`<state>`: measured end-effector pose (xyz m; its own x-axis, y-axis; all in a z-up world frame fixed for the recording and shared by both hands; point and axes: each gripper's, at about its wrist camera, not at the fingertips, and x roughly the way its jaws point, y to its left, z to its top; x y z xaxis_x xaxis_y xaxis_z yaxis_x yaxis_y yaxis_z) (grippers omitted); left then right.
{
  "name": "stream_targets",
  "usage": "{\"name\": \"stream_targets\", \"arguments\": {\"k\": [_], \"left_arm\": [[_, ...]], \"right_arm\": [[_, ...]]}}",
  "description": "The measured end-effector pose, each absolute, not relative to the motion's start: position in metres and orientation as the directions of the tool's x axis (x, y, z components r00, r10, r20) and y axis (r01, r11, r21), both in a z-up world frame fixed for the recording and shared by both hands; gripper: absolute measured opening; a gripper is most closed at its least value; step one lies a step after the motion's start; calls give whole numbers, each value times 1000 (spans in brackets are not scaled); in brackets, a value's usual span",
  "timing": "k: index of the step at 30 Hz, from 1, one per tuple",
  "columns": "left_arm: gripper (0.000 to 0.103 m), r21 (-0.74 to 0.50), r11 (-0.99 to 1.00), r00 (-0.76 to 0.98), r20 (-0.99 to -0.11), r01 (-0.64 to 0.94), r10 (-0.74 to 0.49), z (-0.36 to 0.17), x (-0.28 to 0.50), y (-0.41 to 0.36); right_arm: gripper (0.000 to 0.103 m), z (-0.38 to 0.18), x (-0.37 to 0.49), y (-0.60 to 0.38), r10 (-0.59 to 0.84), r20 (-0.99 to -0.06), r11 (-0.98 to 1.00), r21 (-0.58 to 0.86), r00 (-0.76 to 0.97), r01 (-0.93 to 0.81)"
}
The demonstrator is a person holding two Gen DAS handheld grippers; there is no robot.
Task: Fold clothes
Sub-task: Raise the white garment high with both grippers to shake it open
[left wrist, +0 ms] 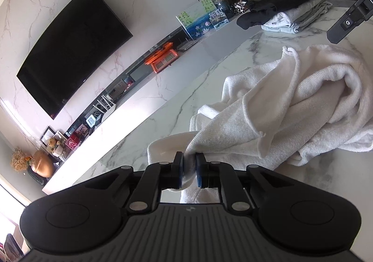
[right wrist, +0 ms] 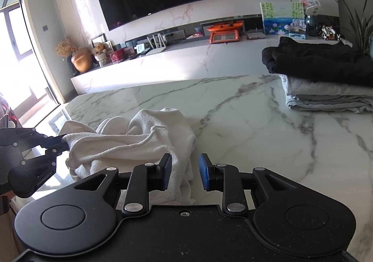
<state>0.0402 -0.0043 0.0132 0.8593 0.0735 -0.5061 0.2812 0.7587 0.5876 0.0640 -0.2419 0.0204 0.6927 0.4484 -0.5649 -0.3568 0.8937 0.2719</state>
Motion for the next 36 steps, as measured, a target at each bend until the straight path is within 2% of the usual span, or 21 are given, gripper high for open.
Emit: {"name": "stream_targets", "arguments": {"k": [1,3,5,13,14,16,20,23,34,35,36], "left_arm": [[18,598,742,853,-517,301,71,12,38,-4],[30,642,692,851,-519,330,76,8,30,-5],[37,697,629,858,-506,345,91,2,25,-10],[38,874,312,888,-434,373,155,-40,22,-30],[38,886,294,897,-414,358,156,-42,22,-31],[31,905,262,913,-380,334,148,-45,25,-33],[16,903,277,917,-376,329,134,-47,29,-35],[12,890,322,917,-377,321,127,-46,30,-35],[9,814,493,901,-416,308,123,-29,35,-32],[9,808,502,899,-420,308,124,-28,35,-31],[9,802,512,897,-424,308,125,-27,36,-31]], "right_arm": [[25,20,64,-239,449,-571,893,261,688,-366],[25,20,63,-235,446,-579,894,242,683,-378],[25,20,63,-232,445,-584,893,230,679,-388],[25,19,59,-230,432,-597,896,198,676,-398],[25,19,59,-231,431,-598,897,198,676,-396],[25,19,60,-232,428,-600,899,201,676,-390],[25,18,62,-232,428,-605,899,205,672,-387],[25,17,63,-232,430,-609,897,207,667,-389],[24,0,82,-238,514,-635,858,383,577,-343],[21,-1,82,-237,525,-633,851,394,569,-348],[11,-1,82,-236,536,-630,844,404,561,-352]]}}
